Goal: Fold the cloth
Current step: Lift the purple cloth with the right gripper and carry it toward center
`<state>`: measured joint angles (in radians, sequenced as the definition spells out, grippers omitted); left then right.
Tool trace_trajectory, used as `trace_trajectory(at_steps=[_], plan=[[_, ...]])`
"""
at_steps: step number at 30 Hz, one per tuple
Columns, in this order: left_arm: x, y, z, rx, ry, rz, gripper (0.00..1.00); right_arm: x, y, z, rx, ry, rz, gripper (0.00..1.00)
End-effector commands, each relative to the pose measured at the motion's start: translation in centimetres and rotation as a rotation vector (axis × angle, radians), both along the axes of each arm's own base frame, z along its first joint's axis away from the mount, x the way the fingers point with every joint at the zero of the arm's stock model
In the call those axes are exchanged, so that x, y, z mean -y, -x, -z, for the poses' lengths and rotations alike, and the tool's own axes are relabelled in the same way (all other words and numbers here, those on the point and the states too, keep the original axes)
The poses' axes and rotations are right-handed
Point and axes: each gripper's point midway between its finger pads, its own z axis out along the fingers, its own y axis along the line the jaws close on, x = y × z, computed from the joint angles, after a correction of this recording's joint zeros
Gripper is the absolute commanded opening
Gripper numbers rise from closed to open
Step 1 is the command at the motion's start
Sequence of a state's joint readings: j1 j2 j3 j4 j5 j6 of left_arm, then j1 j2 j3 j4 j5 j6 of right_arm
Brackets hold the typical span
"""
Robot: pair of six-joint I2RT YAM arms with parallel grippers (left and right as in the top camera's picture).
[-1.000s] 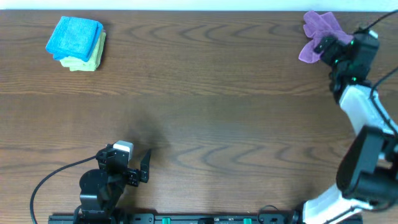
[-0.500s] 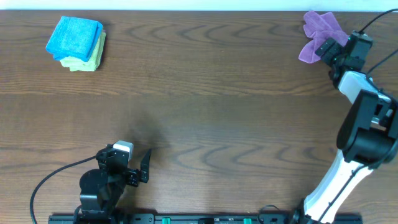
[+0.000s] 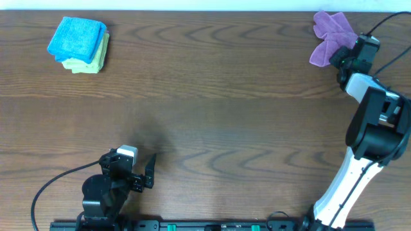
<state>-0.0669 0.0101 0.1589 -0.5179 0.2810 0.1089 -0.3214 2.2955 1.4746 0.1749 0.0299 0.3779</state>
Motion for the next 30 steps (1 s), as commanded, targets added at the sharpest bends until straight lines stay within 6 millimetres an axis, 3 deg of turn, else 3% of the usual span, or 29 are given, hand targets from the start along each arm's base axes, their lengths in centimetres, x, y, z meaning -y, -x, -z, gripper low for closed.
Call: trace_trajectory(at_steps=[1, 4, 7, 14, 21, 26, 30], plan=[[-0.1, 0.0, 0.6, -0.010, 0.000, -0.006, 0.95, -0.7, -0.5, -0.4, 0.014, -0.032, -0.049, 0.01], [-0.1, 0.0, 0.6, -0.010, 0.000, -0.006, 0.95, -3.4, -1.4, -1.9, 0.062, -0.102, -0.170, 0.01], [-0.1, 0.0, 0.6, -0.010, 0.000, -0.006, 0.95, -7.5, -2.0, -5.2, 0.121, -0.174, -0.323, 0.01], [-0.1, 0.0, 0.6, -0.010, 0.000, -0.006, 0.95, -17.9, 0.1, -12.5, 0.177, -0.371, -0.684, 0.01], [-0.1, 0.0, 0.6, -0.010, 0.000, -0.006, 0.95, -30.8, 6.1, -21.6, 0.245, -0.564, -1.126, 0.01], [-0.1, 0.0, 0.6, -0.010, 0.000, -0.006, 0.95, -41.3, 13.2, -27.2, 0.218, -0.610, -1.363, 0.01], [-0.1, 0.0, 0.6, -0.010, 0.000, -0.006, 0.95, -48.0, 19.5, -30.4, 0.210, -0.616, -1.541, 0.01]])
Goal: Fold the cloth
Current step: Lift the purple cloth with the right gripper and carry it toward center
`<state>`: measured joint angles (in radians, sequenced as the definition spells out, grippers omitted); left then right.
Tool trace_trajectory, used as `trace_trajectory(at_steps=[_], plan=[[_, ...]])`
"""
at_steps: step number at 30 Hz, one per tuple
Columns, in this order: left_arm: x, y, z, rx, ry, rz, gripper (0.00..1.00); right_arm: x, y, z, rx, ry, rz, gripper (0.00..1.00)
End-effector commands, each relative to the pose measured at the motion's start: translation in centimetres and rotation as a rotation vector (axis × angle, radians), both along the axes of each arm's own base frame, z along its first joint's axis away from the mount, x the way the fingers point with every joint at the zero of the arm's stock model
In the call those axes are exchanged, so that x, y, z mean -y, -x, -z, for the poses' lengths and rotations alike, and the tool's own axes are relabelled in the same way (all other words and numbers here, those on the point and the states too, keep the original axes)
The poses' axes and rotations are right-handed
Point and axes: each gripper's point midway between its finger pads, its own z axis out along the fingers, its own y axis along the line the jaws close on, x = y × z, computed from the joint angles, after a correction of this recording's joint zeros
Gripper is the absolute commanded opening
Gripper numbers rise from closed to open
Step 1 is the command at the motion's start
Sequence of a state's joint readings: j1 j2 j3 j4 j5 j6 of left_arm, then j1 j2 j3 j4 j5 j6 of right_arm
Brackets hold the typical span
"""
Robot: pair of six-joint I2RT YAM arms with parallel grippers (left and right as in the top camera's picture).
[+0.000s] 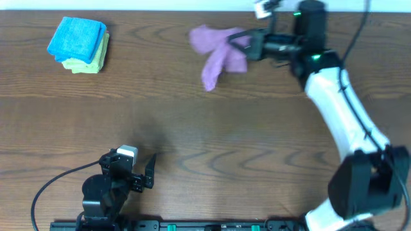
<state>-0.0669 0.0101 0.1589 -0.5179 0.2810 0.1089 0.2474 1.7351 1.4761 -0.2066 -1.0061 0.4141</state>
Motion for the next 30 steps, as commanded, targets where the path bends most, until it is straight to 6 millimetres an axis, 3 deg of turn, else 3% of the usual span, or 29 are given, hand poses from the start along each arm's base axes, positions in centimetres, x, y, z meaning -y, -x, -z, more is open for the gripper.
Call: trace_trajectory(at_steps=[1, 4, 7, 11, 16, 18, 19, 20, 21, 25, 30], plan=[[-0.1, 0.0, 0.6, -0.010, 0.000, -0.006, 0.95, -4.0, 5.2, -3.8, 0.054, -0.036, -0.142, 0.01], [-0.1, 0.0, 0.6, -0.010, 0.000, -0.006, 0.95, -6.5, 8.3, -4.9, 0.068, -0.019, -0.184, 0.01], [-0.1, 0.0, 0.6, -0.010, 0.000, -0.006, 0.95, -7.1, 9.9, -6.5, 0.106, -0.019, -0.183, 0.01], [-0.1, 0.0, 0.6, -0.010, 0.000, -0.006, 0.95, -6.2, 10.3, -8.8, 0.163, -0.031, -0.129, 0.01], [-0.1, 0.0, 0.6, -0.010, 0.000, -0.006, 0.95, -4.6, 11.2, -13.9, 0.333, -0.105, -0.096, 0.01], [-0.1, 0.0, 0.6, -0.010, 0.000, -0.006, 0.95, -3.9, 11.4, -14.8, 0.364, -0.109, -0.075, 0.01], [-0.1, 0.0, 0.6, -0.010, 0.000, -0.006, 0.96, -3.4, 10.9, -14.5, 0.354, -0.093, -0.044, 0.01], [-0.1, 0.0, 0.6, -0.010, 0.000, -0.006, 0.95, -2.7, 10.0, -13.6, 0.315, -0.059, 0.008, 0.22], [-0.1, 0.0, 0.6, -0.010, 0.000, -0.006, 0.95, -1.9, 9.1, -12.3, 0.262, -0.015, 0.067, 0.99], [-0.1, 0.0, 0.6, -0.010, 0.000, -0.006, 0.95, 1.5, 7.0, -6.4, 0.081, 0.187, 0.236, 0.99], [-0.1, 0.0, 0.6, -0.010, 0.000, -0.006, 0.95, 5.0, 6.9, -0.5, 0.063, 0.500, 0.302, 0.99]])
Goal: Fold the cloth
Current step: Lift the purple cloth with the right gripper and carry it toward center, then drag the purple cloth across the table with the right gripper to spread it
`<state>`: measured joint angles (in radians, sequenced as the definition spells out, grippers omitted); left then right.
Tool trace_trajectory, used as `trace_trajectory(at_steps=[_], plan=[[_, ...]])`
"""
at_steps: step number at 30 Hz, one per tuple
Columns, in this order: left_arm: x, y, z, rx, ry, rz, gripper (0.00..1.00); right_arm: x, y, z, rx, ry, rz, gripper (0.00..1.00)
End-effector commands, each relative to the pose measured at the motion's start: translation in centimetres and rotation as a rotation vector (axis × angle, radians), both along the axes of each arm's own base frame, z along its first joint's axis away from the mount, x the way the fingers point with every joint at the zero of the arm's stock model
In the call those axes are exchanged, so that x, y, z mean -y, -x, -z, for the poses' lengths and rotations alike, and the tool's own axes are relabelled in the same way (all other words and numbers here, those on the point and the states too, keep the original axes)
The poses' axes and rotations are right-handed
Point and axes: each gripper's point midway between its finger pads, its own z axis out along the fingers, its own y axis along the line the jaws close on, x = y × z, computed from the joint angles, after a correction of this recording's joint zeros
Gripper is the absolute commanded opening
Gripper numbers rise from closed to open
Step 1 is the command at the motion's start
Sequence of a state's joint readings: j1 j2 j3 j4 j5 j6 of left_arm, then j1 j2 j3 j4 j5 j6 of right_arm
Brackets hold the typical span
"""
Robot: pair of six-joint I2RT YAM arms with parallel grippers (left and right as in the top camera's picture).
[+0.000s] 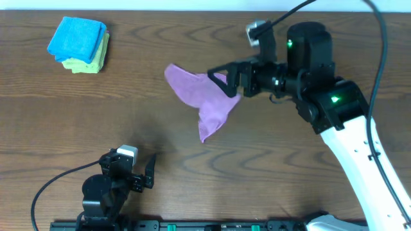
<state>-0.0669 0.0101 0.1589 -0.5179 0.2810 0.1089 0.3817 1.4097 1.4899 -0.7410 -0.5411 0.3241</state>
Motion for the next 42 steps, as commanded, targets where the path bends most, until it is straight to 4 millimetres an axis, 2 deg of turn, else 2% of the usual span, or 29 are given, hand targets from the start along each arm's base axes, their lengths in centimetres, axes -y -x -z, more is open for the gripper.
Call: trace_trajectory(at_steps=[1, 5, 7, 9, 16, 19, 22, 26, 34, 42], plan=[[-0.1, 0.0, 0.6, -0.010, 0.000, -0.006, 0.95, 3.0, -1.4, 3.2, 0.062, 0.247, 0.063, 0.99], [-0.1, 0.0, 0.6, -0.010, 0.000, -0.006, 0.95, 4.2, -1.0, 8.8, -0.072, 0.405, 0.057, 0.99], [-0.1, 0.0, 0.6, -0.010, 0.000, -0.006, 0.95, 4.4, -1.3, 11.8, -0.144, 0.452, 0.054, 0.91], [-0.1, 0.0, 0.6, -0.010, 0.000, -0.006, 0.95, 4.5, -1.9, 14.1, -0.191, 0.472, 0.054, 0.84], [-0.1, 0.0, 0.6, -0.010, 0.000, -0.006, 0.95, 4.6, -3.7, 22.5, -0.350, 0.535, 0.041, 0.80], [-0.1, 0.0, 0.6, -0.010, 0.000, -0.006, 0.95, 4.5, -4.1, 25.8, -0.415, 0.532, 0.027, 0.70], [-0.1, 0.0, 0.6, -0.010, 0.000, -0.006, 0.95, 4.5, -4.7, 27.4, -0.436, 0.516, 0.027, 0.65], [-0.1, 0.0, 0.6, -0.010, 0.000, -0.006, 0.95, 4.5, -6.0, 28.4, -0.413, 0.505, 0.042, 0.58], [-0.1, 0.0, 0.6, -0.010, 0.000, -0.006, 0.95, 4.2, -7.9, 29.4, -0.358, 0.482, 0.051, 0.59], [-0.1, 0.0, 0.6, -0.010, 0.000, -0.006, 0.95, 4.1, -8.4, 31.5, -0.369, 0.486, 0.051, 0.56]])
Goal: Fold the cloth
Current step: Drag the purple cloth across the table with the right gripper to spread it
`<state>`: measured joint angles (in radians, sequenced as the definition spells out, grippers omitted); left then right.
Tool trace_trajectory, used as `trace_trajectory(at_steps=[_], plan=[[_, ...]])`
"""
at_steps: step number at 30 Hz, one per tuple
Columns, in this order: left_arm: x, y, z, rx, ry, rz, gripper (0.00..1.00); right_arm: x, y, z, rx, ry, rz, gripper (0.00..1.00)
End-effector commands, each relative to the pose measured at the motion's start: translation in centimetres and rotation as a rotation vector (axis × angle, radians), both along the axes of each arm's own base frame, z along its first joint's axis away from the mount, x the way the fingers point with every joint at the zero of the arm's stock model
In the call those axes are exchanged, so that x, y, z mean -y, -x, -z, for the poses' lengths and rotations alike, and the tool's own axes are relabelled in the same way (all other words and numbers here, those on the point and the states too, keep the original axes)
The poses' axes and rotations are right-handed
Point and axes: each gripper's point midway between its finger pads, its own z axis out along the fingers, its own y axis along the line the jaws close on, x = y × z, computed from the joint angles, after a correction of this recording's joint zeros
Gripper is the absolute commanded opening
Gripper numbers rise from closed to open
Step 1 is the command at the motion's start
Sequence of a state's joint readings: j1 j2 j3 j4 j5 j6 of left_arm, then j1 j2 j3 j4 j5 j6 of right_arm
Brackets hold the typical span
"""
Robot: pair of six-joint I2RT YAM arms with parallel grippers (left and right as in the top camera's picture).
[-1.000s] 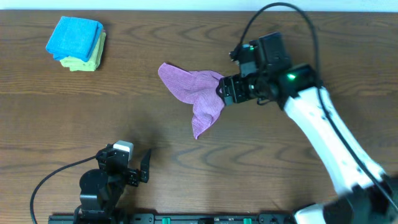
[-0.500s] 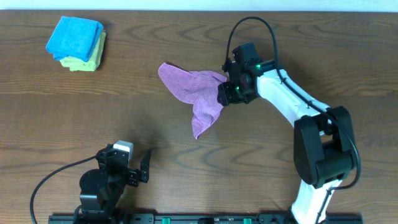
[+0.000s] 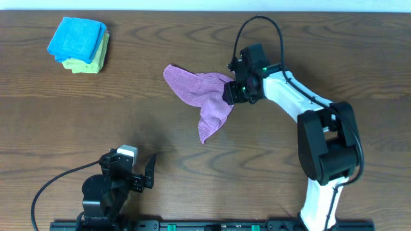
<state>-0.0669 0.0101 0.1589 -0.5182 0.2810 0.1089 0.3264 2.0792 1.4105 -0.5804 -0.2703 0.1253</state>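
Note:
A crumpled purple cloth (image 3: 204, 97) lies on the brown table (image 3: 128, 109) near its middle, one corner pointing far-left and a tail trailing toward the front. My right gripper (image 3: 229, 90) is down low at the cloth's right edge, shut on the fabric there, with the fingertips mostly hidden under the wrist. My left gripper (image 3: 148, 173) rests at the front left, open and holding nothing, well away from the cloth.
A folded blue cloth (image 3: 77, 35) sits on a folded yellow-green one (image 3: 96, 59) at the far left corner. The right arm's white links (image 3: 302, 106) stretch from the front right across the table. A black cable (image 3: 51, 186) loops beside the left arm.
The right arm has dropped lower, and its gripper is now down at the cloth's right edge. The cloth lies in nearly the same spot and shape. The left arm has not moved.
The purple cloth first lay at the far right corner with my right gripper on it. Then it hung from the gripper over the far middle, then nearer the centre. Now it rests on the table centre, still gripped at its right edge.

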Motion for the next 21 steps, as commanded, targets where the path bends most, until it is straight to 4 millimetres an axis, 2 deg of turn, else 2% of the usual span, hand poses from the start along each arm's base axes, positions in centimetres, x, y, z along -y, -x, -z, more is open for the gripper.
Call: trace_trajectory(at_steps=[1, 2, 4, 5, 7, 8, 12, 15, 19, 21], plan=[[-0.1, 0.0, 0.6, -0.009, 0.000, -0.006, 0.95, 0.1, 0.1, 1.3, -0.017, 0.000, -0.007, 0.54], [-0.1, 0.0, 0.6, -0.009, 0.000, -0.006, 0.95, 0.1, 0.1, 1.5, -0.021, -0.001, -0.007, 0.52], [-0.1, 0.0, 0.6, -0.009, 0.000, -0.006, 0.95, 0.1, 0.2, 1.8, -0.027, 0.000, -0.007, 0.41], [-0.1, 0.0, 0.6, -0.009, 0.000, -0.006, 0.95, 0.0, 0.2, 1.8, -0.027, -0.003, -0.008, 0.32], [-0.1, 0.0, 0.6, -0.009, 0.000, -0.006, 0.95, 0.0, 0.0, 1.7, -0.026, -0.008, 0.006, 0.08], [-0.1, 0.0, 0.6, -0.009, 0.000, -0.006, 0.96, 0.0, -0.1, 1.6, -0.026, -0.011, 0.018, 0.01], [-0.1, 0.0, 0.6, -0.009, 0.000, -0.006, 0.95, 0.3, -0.7, 1.1, -0.017, -0.015, 0.029, 0.01], [-0.1, 0.0, 0.6, -0.009, 0.000, -0.006, 0.95, 0.9, -1.7, -0.4, -0.016, -0.024, 0.073, 0.02], [-0.1, 0.0, 0.6, -0.009, 0.000, -0.006, 0.95, 2.0, -3.6, -4.0, 0.031, -0.034, 0.106, 0.01], [-0.1, 0.0, 0.6, -0.009, 0.000, -0.006, 0.95, 3.4, -4.8, -6.3, 0.068, 0.000, 0.140, 0.01]])
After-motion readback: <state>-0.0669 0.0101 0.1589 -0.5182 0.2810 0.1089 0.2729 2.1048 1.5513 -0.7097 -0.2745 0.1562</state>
